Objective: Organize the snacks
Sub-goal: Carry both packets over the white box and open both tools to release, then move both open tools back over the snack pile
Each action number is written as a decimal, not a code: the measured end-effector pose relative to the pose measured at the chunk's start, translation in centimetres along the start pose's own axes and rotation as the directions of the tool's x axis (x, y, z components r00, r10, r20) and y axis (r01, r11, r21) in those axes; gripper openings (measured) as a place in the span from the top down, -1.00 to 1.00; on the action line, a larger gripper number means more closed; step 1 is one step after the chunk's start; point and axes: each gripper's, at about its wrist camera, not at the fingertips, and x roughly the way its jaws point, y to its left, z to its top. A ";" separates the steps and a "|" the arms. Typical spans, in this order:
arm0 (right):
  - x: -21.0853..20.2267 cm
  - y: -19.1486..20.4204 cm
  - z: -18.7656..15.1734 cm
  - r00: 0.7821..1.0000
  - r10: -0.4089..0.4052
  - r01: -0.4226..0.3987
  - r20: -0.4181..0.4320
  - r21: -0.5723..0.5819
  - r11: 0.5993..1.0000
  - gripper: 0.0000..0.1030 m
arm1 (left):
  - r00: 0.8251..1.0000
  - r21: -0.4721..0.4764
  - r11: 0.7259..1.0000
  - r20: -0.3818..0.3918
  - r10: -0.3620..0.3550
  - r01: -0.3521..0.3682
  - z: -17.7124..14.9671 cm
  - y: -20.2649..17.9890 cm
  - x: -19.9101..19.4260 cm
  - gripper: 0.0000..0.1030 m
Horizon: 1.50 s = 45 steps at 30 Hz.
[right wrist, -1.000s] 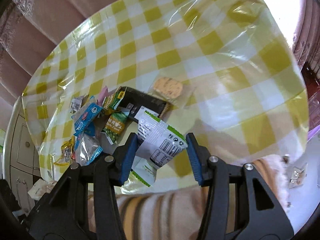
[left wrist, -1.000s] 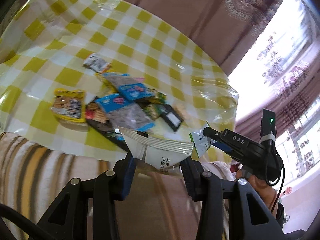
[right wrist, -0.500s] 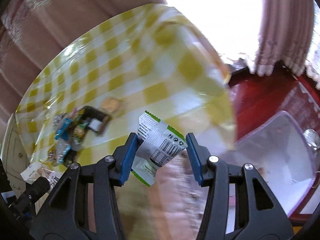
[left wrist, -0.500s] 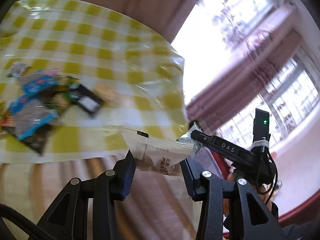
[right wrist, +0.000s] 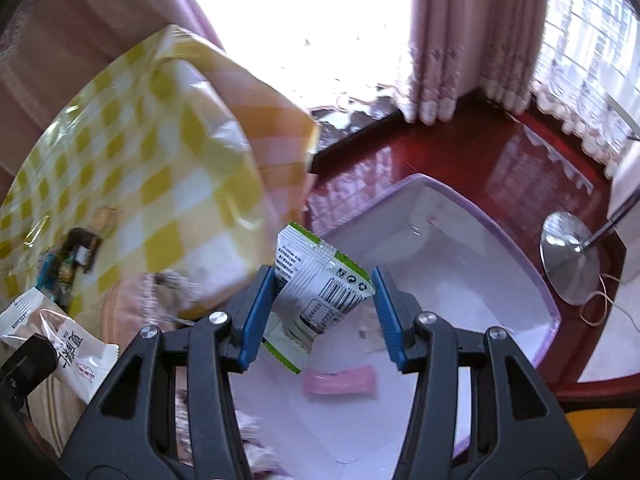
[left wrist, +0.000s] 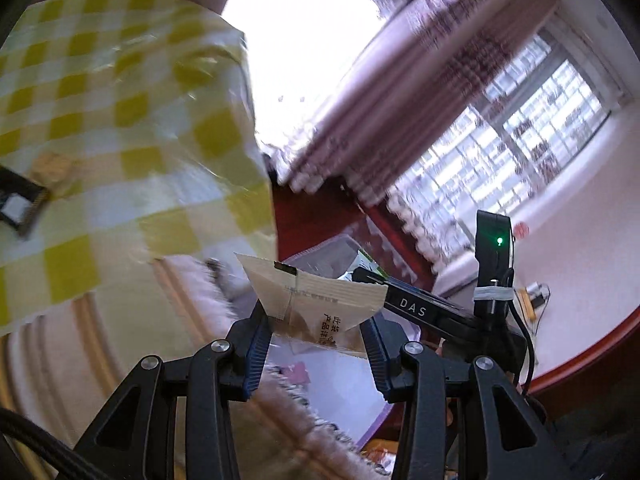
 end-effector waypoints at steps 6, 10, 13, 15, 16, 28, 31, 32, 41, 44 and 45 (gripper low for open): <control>0.6 -3.1 -0.5 0.998 -0.053 0.054 -0.019 0.036 0.998 -0.04 | 0.997 0.043 0.999 -0.075 -0.020 0.023 -0.4 -2.0 3.0 0.14; 0.9 -4.8 -0.6 0.995 -0.093 0.095 -0.034 0.058 0.994 -0.05 | 0.993 0.066 0.997 -0.120 -0.022 0.030 -0.6 -3.0 4.7 0.13; 1.3 -6.1 -0.9 0.993 -0.108 0.112 -0.048 0.076 0.991 -0.05 | 0.989 0.082 0.996 -0.146 -0.023 0.035 -0.8 -3.6 5.7 0.12; 1.5 -6.7 -1.1 0.991 -0.119 0.124 -0.059 0.083 0.989 -0.07 | 0.986 0.082 0.996 -0.164 -0.023 0.037 -0.7 -3.8 6.2 0.07; 1.5 -7.0 -1.3 0.990 -0.125 0.131 -0.066 0.088 0.988 -0.07 | 0.984 0.080 0.996 -0.175 -0.023 0.038 -0.8 -3.8 6.5 0.04; 2.7 -8.6 -2.0 0.983 -0.143 0.159 -0.119 0.133 0.978 -0.45 | 0.972 0.099 0.995 -0.236 -0.006 0.030 -1.1 -4.1 7.5 -0.34; 2.6 -8.5 -2.0 0.983 -0.141 0.157 -0.121 0.131 0.979 -0.47 | 0.973 0.100 0.995 -0.233 -0.005 0.029 -1.2 -4.2 7.4 -0.34; 2.6 -8.5 -2.0 0.983 -0.141 0.157 -0.120 0.131 0.979 -0.47 | 0.973 0.098 0.995 -0.230 -0.005 0.028 -1.1 -4.1 7.3 -0.34; 1.7 -5.9 -1.5 0.987 -0.143 0.148 -0.073 0.068 0.987 -0.48 | 0.987 0.109 0.993 -0.152 0.054 -0.038 -0.9 -2.4 4.0 -0.34; 1.2 -4.5 -1.2 0.990 -0.131 0.133 -0.052 0.036 0.990 -0.49 | 0.989 0.088 0.992 -0.113 0.096 -0.086 -1.0 -0.4 1.6 -0.34; 1.1 -3.9 -1.1 0.991 -0.126 0.127 -0.044 0.024 0.992 -0.51 | 0.989 0.080 0.992 -0.101 0.109 -0.101 -1.0 0.3 0.8 -0.34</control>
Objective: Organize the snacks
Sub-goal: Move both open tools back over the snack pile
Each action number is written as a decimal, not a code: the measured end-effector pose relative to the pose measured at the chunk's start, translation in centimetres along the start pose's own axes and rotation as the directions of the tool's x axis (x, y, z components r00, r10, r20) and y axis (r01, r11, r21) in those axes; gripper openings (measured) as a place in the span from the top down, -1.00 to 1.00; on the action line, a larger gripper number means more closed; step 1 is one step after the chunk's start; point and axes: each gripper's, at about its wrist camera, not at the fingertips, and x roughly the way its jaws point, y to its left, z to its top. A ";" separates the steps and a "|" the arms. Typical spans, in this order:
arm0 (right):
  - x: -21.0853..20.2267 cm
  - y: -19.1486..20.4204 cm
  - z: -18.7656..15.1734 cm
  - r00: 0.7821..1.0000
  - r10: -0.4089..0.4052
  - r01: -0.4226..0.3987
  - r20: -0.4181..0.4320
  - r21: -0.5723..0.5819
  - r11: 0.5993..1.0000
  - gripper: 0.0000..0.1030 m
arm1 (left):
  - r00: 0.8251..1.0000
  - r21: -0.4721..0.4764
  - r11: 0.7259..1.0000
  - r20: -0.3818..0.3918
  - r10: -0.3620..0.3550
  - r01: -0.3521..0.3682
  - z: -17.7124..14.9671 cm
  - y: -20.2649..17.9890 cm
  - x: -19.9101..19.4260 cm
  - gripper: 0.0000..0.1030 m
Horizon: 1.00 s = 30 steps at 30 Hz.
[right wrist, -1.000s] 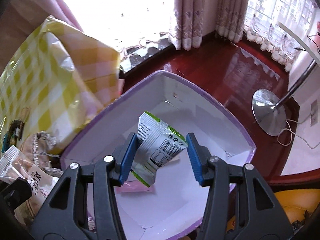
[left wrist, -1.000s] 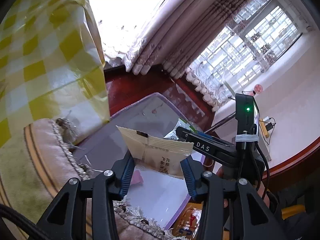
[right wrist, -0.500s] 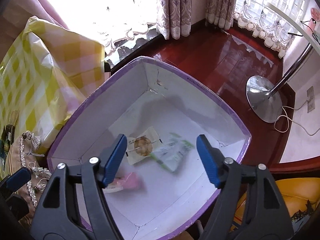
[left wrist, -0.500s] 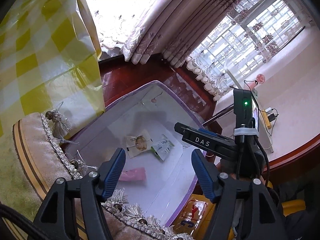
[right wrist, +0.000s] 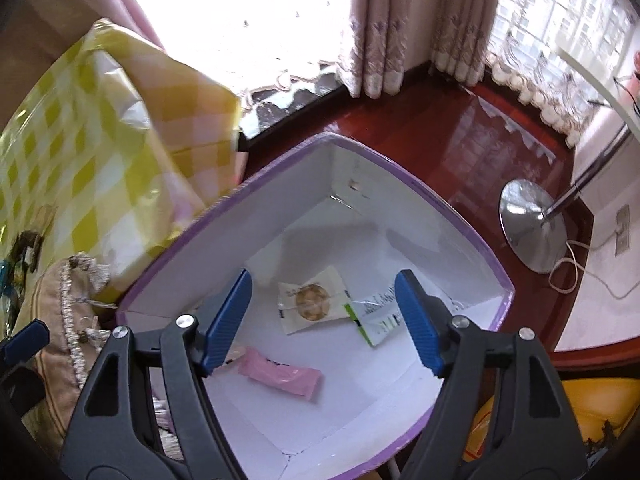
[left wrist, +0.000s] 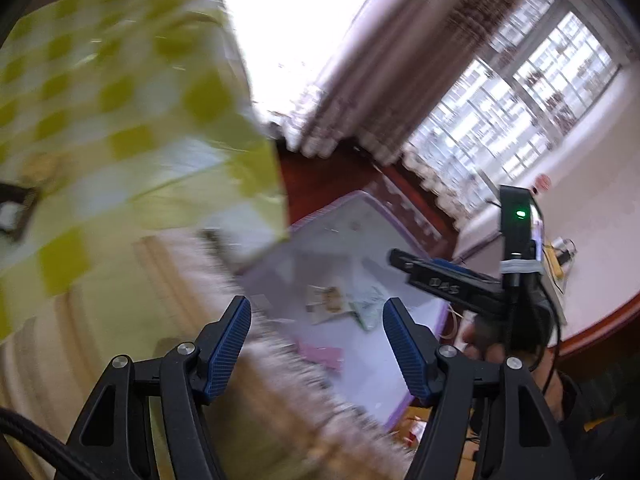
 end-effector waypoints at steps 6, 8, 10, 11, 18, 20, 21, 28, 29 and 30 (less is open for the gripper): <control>-0.7 3.8 -0.3 0.998 0.058 -0.057 0.013 -0.066 0.996 -0.57 | 0.988 -0.086 0.988 0.072 0.133 -0.127 -1.6 6.1 -5.5 -0.34; -0.9 5.1 -0.4 0.997 0.078 -0.077 0.012 -0.089 0.993 -0.57 | 0.980 -0.118 0.979 0.093 0.175 -0.163 -2.3 8.2 -7.7 -0.34; -1.0 6.5 -0.7 0.995 0.098 -0.096 0.010 -0.112 0.989 -0.57 | 0.966 -0.153 0.965 0.115 0.230 -0.212 -3.2 10.4 -9.8 -0.34; -1.1 7.2 -0.8 0.994 0.108 -0.106 0.010 -0.124 0.987 -0.57 | 0.958 -0.170 0.956 0.122 0.261 -0.239 -3.6 11.5 -10.9 -0.34; -2.4 11.7 -1.2 0.987 0.159 -0.153 0.015 -0.198 0.968 -0.57 | 0.901 -0.275 0.885 0.118 0.419 -0.376 -7.5 18.1 -16.3 -0.35; -2.7 13.0 -1.3 0.985 0.170 -0.162 0.017 -0.219 0.962 -0.58 | 0.886 -0.289 0.868 0.114 0.449 -0.403 -8.6 19.4 -17.6 -0.35; -2.8 13.5 -1.3 0.984 0.175 -0.167 0.017 -0.227 0.959 -0.58 | 0.878 -0.296 0.860 0.115 0.465 -0.417 -9.2 20.2 -18.4 -0.35; -3.6 18.1 -1.7 0.976 0.216 -0.204 0.005 -0.307 0.930 -0.60 | 0.844 -0.285 0.824 0.083 0.529 -0.489 -10.7 24.3 -20.8 -0.35; -3.7 18.9 -1.8 0.975 0.222 -0.209 0.004 -0.319 0.925 -0.60 | 0.837 -0.270 0.818 0.071 0.543 -0.508 -10.7 24.8 -20.7 -0.35; -3.9 19.5 -2.0 0.974 0.228 -0.215 0.002 -0.329 0.920 -0.60 | 0.826 -0.247 0.810 0.057 0.561 -0.532 -10.9 25.1 -20.8 -0.35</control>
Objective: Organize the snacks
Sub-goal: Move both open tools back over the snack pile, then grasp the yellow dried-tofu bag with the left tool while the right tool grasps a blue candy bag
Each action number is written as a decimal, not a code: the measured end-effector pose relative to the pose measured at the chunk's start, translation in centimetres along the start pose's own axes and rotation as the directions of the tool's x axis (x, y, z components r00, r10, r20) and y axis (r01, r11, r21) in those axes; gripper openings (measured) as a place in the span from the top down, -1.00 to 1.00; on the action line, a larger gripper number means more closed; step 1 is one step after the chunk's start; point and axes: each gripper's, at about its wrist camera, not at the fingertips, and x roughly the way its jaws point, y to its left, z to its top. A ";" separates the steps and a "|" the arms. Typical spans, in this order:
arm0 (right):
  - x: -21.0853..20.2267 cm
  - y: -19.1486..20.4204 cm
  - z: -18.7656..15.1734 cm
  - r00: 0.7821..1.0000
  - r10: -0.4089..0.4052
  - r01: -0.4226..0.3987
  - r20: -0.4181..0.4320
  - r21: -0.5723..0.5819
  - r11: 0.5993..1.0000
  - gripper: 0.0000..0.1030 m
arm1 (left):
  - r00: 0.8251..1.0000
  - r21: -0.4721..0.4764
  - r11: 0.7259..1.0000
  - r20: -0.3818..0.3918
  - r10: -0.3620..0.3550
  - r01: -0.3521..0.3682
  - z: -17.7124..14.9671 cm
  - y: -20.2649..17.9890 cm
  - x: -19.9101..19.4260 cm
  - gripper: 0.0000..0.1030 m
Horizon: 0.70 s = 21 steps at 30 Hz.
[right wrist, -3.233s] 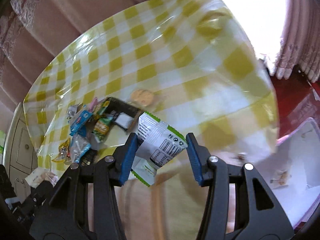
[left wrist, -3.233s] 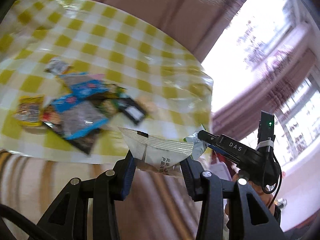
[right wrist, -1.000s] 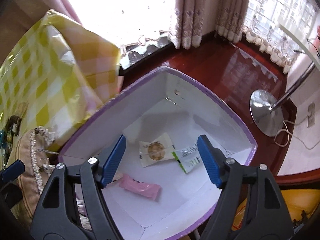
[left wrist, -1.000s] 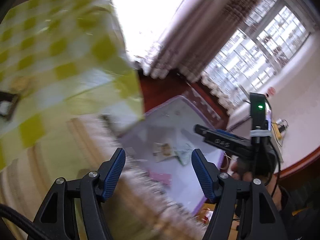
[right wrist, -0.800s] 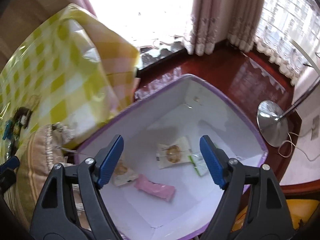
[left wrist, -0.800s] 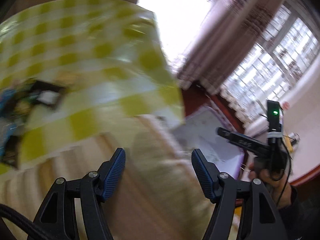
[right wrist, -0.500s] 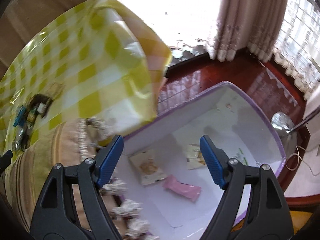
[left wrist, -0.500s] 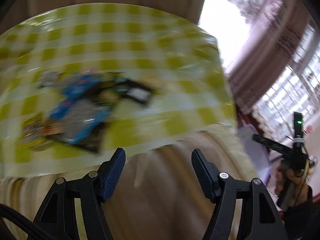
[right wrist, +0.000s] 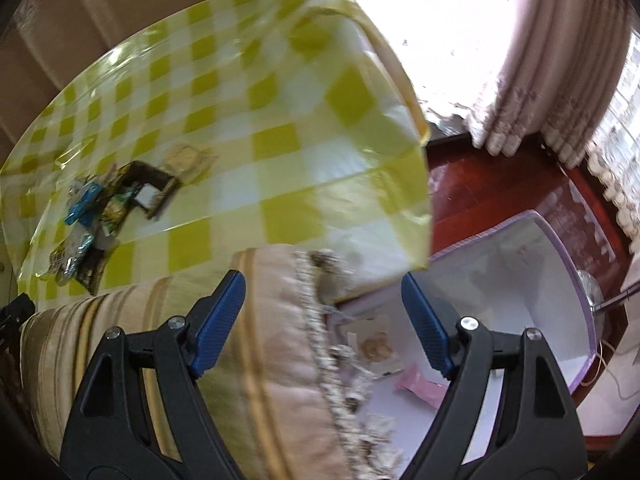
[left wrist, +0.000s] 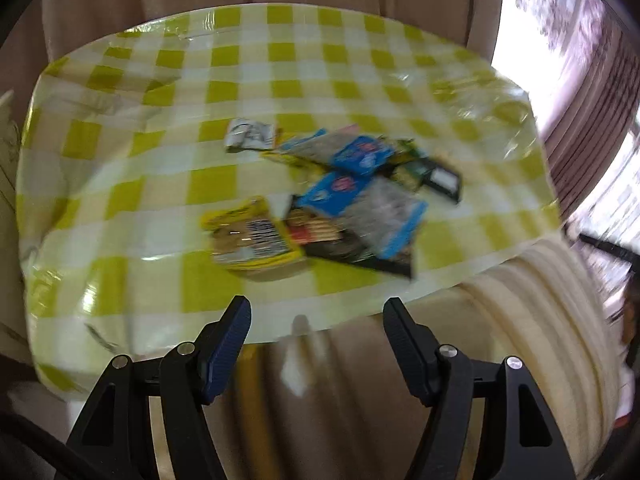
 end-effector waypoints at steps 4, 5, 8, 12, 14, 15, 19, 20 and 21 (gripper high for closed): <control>0.3 3.1 0.6 1.000 0.027 -0.027 -0.001 -0.044 0.999 -0.61 | 0.996 0.103 0.992 -0.020 0.082 -0.080 -0.4 0.8 0.9 -0.35; 0.4 3.7 0.6 0.999 0.033 -0.033 -0.002 -0.054 0.998 -0.61 | 0.995 0.127 0.987 -0.022 0.100 -0.096 -0.5 0.9 1.2 -0.35; 0.7 6.0 0.9 0.999 0.051 -0.052 -0.008 -0.093 0.994 -0.62 | 0.993 0.170 0.979 -0.015 0.117 -0.113 -0.4 1.2 1.6 -0.35; 1.3 9.0 1.2 0.997 0.079 -0.081 -0.019 -0.140 0.987 -0.62 | 0.992 0.231 0.966 -0.018 0.125 -0.117 0.3 1.7 2.9 -0.35; 1.6 10.6 1.4 0.995 0.098 -0.101 -0.026 -0.167 0.981 -0.62 | 0.992 0.247 0.962 -0.020 0.123 -0.114 0.7 1.9 3.4 -0.35; 1.7 11.4 1.4 0.994 0.106 -0.110 -0.029 -0.181 0.977 -0.62 | 0.992 0.263 0.958 -0.015 0.125 -0.116 0.9 1.9 3.6 -0.35; 2.2 14.7 1.4 0.989 0.143 -0.149 -0.045 -0.237 0.960 -0.63 | 0.991 0.333 0.934 0.002 0.135 -0.128 1.7 2.1 4.8 -0.35; 2.3 15.5 1.4 0.988 0.150 -0.157 -0.049 -0.249 0.956 -0.63 | 0.991 0.345 0.930 0.005 0.135 -0.129 1.8 2.2 5.1 -0.35; 2.4 16.2 1.4 0.986 0.156 -0.164 -0.053 -0.261 0.951 -0.63 | 0.990 0.361 0.923 0.008 0.142 -0.135 2.0 2.2 5.5 -0.35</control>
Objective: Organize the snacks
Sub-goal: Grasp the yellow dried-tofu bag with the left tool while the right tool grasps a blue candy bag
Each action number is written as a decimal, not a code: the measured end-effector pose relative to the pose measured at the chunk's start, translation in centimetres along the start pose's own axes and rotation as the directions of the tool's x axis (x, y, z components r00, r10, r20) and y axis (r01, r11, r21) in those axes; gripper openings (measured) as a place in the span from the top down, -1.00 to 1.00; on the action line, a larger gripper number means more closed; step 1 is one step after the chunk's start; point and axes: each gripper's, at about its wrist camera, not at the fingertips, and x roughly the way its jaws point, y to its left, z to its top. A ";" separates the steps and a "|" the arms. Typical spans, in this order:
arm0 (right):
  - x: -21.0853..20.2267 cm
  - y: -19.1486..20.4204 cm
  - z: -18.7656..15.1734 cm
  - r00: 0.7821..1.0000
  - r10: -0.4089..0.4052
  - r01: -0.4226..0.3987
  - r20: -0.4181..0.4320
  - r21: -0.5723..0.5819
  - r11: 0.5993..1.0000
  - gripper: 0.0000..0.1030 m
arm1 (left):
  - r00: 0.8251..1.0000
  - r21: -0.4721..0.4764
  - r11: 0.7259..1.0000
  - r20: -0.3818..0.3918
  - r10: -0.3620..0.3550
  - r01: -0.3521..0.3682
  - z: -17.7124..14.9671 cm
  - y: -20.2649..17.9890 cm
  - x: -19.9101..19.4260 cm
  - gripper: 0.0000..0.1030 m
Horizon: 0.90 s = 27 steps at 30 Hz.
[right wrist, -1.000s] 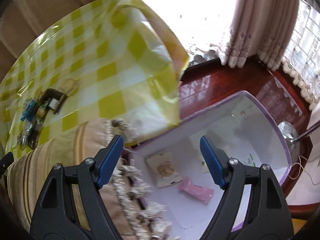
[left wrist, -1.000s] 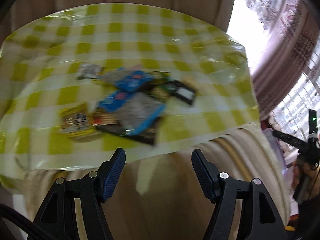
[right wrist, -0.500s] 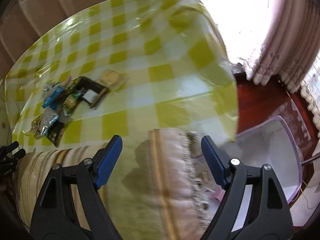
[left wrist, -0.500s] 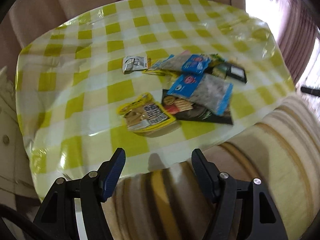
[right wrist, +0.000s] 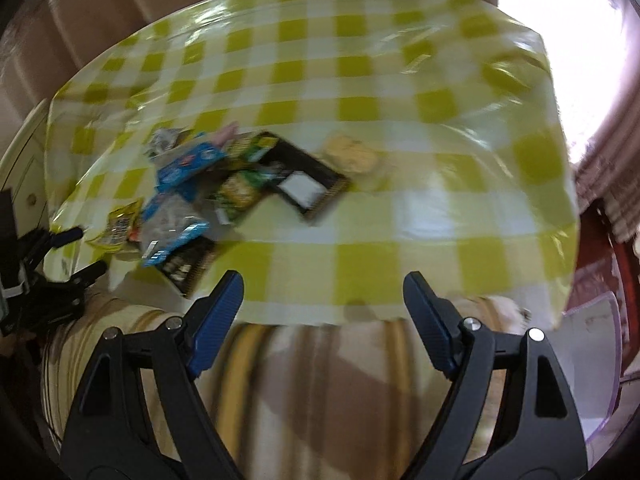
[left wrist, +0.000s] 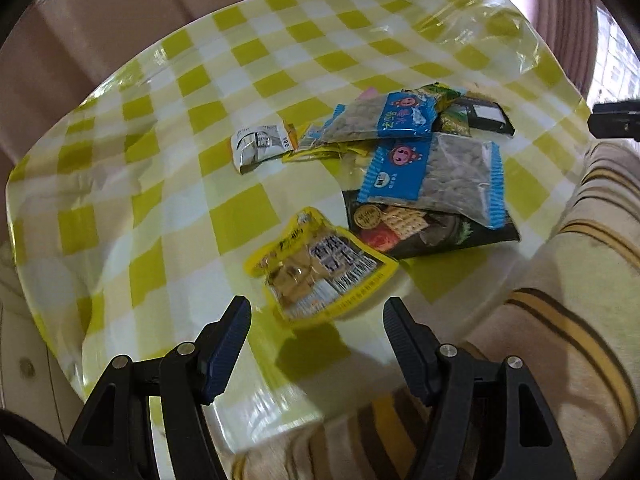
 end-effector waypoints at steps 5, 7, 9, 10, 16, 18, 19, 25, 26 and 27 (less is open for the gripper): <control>1.1 3.2 0.8 0.999 0.031 -0.032 -0.011 -0.062 0.998 -0.64 | 1.000 0.083 0.996 0.007 0.020 -0.021 0.9 -0.3 1.2 -0.35; 1.6 4.2 1.1 0.999 0.039 -0.040 -0.015 -0.079 0.996 -0.64 | 1.000 0.103 0.994 0.003 0.019 -0.019 1.3 -0.2 1.9 -0.35; 1.9 4.8 1.2 0.999 0.045 -0.047 -0.021 -0.090 0.995 -0.64 | 1.000 0.128 0.992 0.002 0.014 -0.014 1.5 -0.3 2.4 -0.35; 2.1 5.0 1.3 0.999 0.047 -0.049 -0.024 -0.094 0.994 -0.64 | 1.000 0.147 0.989 0.001 0.004 -0.004 1.7 -0.3 2.6 -0.35; 3.2 6.0 1.7 0.998 0.053 -0.057 -0.045 -0.100 0.993 -0.64 | 0.995 0.136 0.986 -0.008 -0.096 0.097 2.3 0.9 3.8 -0.31; 3.5 6.2 1.7 0.997 0.054 -0.059 -0.050 -0.103 0.993 -0.64 | 0.992 0.122 0.984 -0.008 -0.130 0.130 2.5 1.3 4.1 -0.31; 3.6 6.3 1.7 0.997 0.054 -0.060 -0.053 -0.104 0.993 -0.64 | 0.989 0.108 0.983 -0.008 -0.149 0.149 2.5 1.6 4.3 -0.29; 3.9 7.4 1.9 0.997 0.055 -0.061 -0.053 -0.132 0.989 -0.64 | 0.972 -0.010 0.972 0.012 -0.233 0.233 2.7 3.7 4.8 0.06; 4.0 7.5 2.0 0.997 0.055 -0.062 -0.054 -0.135 0.989 -0.64 | 0.970 -0.028 0.970 0.019 -0.242 0.243 2.6 4.0 4.7 0.08; 4.1 7.8 2.1 0.997 0.055 -0.063 -0.055 -0.141 0.988 -0.64 | 0.969 -0.038 0.968 0.023 -0.247 0.248 2.6 4.2 4.7 0.13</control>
